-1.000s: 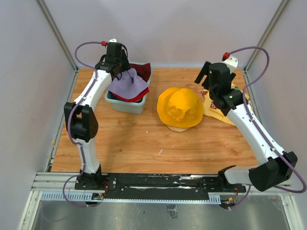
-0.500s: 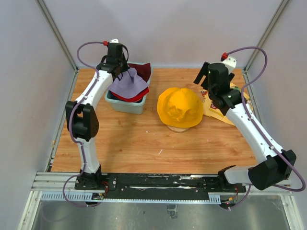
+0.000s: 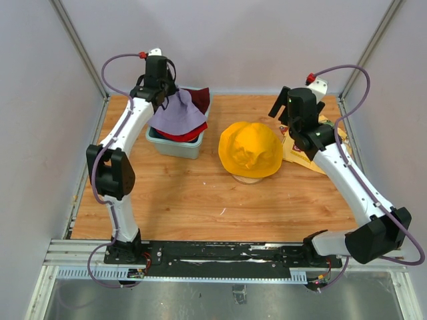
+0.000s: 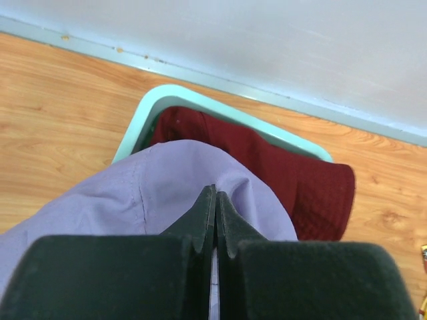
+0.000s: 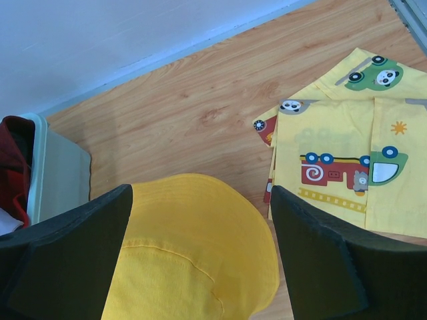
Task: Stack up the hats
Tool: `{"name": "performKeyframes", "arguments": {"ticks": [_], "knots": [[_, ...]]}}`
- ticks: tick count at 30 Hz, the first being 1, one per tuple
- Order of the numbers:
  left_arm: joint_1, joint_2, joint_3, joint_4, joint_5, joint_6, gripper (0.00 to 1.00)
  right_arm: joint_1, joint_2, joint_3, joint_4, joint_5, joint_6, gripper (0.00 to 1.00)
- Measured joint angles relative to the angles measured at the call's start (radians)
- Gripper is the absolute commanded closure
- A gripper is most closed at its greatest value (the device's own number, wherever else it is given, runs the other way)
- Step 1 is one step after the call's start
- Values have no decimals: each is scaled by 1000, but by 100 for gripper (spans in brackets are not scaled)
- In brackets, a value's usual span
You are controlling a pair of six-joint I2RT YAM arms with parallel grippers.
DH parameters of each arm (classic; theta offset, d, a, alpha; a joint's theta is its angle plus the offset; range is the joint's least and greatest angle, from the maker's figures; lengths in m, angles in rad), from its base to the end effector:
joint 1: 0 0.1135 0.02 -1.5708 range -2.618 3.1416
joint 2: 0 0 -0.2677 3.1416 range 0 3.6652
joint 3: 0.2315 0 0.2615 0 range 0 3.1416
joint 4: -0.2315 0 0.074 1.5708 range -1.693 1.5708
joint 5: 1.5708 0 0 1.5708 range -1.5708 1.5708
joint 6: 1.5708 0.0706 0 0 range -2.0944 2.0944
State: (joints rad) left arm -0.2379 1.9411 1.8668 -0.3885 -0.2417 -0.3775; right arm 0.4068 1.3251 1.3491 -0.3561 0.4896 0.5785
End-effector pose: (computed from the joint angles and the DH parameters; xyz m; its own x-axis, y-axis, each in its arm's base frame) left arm 0.4925 -0.1020 0.3404 -0.4110 -0.2686 -0.8712 -0.1407 0.9628 -0.2305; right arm 0.3224 0.1028 0.3948 -0.2184 0.4313 -0.8754 0.2132 0.8964 0.3885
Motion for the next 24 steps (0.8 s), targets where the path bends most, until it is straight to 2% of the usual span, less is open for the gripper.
{"name": "performKeyframes", "arguments": {"ticks": [9, 24], "knots": [[-6, -110, 2, 30, 18, -9, 99, 23, 5, 0, -1, 0, -4, 15], [-40, -132, 77, 42, 69, -43, 100, 23, 3, 19, -8, 3, -14, 14]]}}
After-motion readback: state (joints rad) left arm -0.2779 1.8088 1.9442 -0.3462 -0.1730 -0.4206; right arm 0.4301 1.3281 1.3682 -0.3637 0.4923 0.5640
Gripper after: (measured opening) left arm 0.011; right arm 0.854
